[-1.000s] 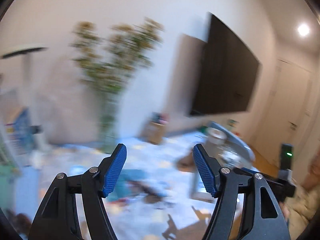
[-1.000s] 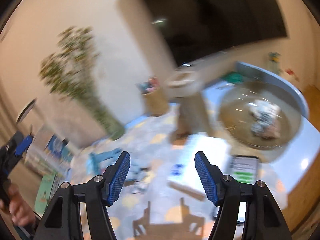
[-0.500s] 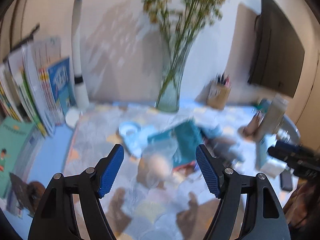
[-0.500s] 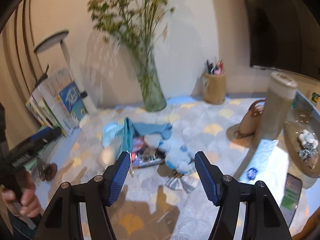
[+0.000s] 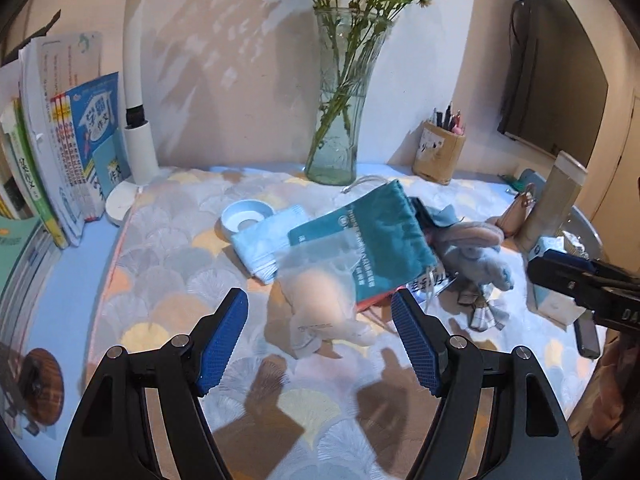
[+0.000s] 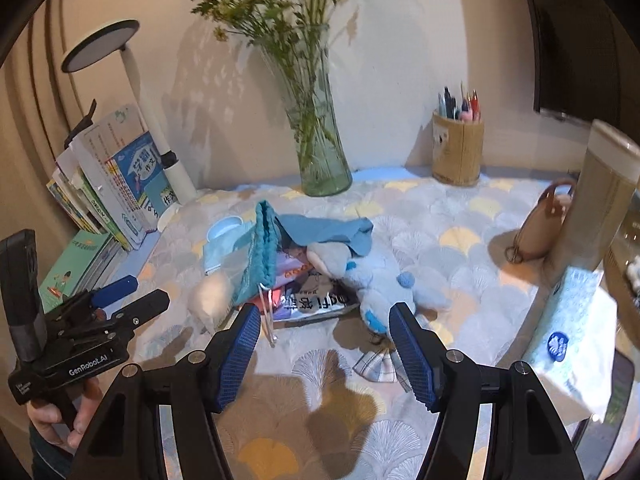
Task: Organize soft objects
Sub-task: 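Grasp the clear zip bag with the left tool while the right tool grasps the bunny plush, then carry the zip bag and bunny plush to the glass bowl and open both tools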
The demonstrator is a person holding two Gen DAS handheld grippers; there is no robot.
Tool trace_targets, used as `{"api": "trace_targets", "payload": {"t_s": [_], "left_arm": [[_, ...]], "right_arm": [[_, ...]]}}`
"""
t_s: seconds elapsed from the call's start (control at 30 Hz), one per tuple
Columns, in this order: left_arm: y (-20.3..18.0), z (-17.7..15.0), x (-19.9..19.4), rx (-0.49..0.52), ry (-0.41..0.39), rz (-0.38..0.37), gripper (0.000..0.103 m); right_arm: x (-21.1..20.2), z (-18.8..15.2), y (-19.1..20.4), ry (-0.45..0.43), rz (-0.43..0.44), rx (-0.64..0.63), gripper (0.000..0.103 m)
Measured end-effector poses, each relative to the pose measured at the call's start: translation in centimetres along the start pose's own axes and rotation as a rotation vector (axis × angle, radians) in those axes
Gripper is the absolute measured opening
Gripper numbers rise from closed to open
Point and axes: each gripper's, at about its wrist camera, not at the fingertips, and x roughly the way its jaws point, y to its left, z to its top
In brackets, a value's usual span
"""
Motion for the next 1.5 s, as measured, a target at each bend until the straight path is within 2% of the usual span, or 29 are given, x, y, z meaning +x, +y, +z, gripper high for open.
{"api": "trace_targets", "payload": {"t_s": [0.17, 0.23, 0.3, 0.4, 0.47, 0.53, 0.57, 0.6, 0.63, 0.73, 0.77, 0.8, 0.83, 0.87, 0.9, 0.93, 1.03, 1.13, 1.3, 1.4, 1.5], "left_arm": [[-0.2, 0.1, 0.1, 0.026, -0.006, 0.021, 0.073], [0.4, -0.3, 1.2, 0.022, 0.032, 0.031, 0.073], [1.4, -0.8, 2.6, -0.012, 0.098, -0.014, 0.073], [2.3, -0.7, 4.7, -0.049, 0.195, -0.129, 0.073], [2.9, -0.3, 5.2, -0.079, 0.195, -0.143, 0.073], [3.6, 0.3, 5.8, -0.119, 0.197, -0.151, 0.082], [4.0, 0.5, 6.2, -0.135, 0.202, -0.151, 0.083], [4.2, 0.7, 6.7, -0.144, 0.206, -0.142, 0.084], [4.3, 0.9, 7.3, -0.147, 0.218, -0.126, 0.083], [4.5, 0.9, 9.6, -0.169, 0.263, -0.08, 0.084], [4.5, 0.8, 10.2, -0.179, 0.278, -0.083, 0.083], [4.6, 0.8, 10.6, -0.189, 0.286, -0.1, 0.081], [4.6, 0.6, 10.7, -0.198, 0.287, -0.134, 0.07], [4.5, 0.5, 10.8, -0.197, 0.292, -0.158, 0.062], [4.3, 0.4, 10.9, -0.197, 0.296, -0.177, 0.046], [4.2, 0.3, 10.8, -0.202, 0.295, -0.197, 0.04], [3.7, 0.3, 9.8, -0.197, 0.26, -0.177, 0.037], [3.4, 0.6, 7.5, -0.204, 0.204, -0.212, 0.037], [2.2, 1.5, 2.4, -0.158, 0.105, -0.231, 0.037], [1.1, 1.2, 1.0, -0.141, 0.09, -0.258, 0.037], [-0.1, 0.5, 0.9, -0.126, 0.103, -0.286, 0.037]], "right_arm": [[0.1, 0.2, 0.1, -0.011, -0.052, -0.023, 0.065], [0.4, 0.0, -0.2, -0.008, -0.089, -0.034, 0.065], [1.0, -0.4, -1.5, 0.015, -0.1, -0.007, 0.066], [2.7, -0.7, -4.7, 0.088, -0.021, 0.102, 0.066], [4.1, -0.4, -6.1, 0.136, 0.037, 0.146, 0.066], [5.3, 0.1, -6.8, 0.164, 0.068, 0.171, 0.066], [5.6, 0.3, -7.0, 0.167, 0.07, 0.177, 0.072], [6.2, 0.6, -7.3, 0.172, 0.068, 0.193, 0.082], [6.8, 0.8, -7.5, 0.178, 0.065, 0.211, 0.085], [9.0, 1.0, -8.6, 0.207, 0.112, 0.29, 0.085], [9.5, 1.1, -8.8, 0.218, 0.114, 0.303, 0.083], [10.2, 1.0, -8.9, 0.236, 0.115, 0.316, 0.068], [10.7, 0.9, -9.0, 0.246, 0.128, 0.322, 0.054], [10.9, 0.8, -9.0, 0.251, 0.127, 0.323, 0.053], [11.0, 0.6, -9.0, 0.247, 0.127, 0.321, 0.05], [10.7, 0.4, -9.0, 0.231, 0.131, 0.318, 0.044], [9.4, 0.1, -9.3, 0.179, 0.141, 0.32, 0.042], [7.2, 0.3, -9.5, 0.113, 0.117, 0.306, 0.042], [2.1, 0.4, -8.6, 0.013, 0.067, 0.23, 0.042], [-0.6, -1.2, -7.3, 0.008, 0.044, 0.132, 0.042], [-1.5, -4.4, -6.0, 0.04, -0.029, 0.004, 0.042]]}}
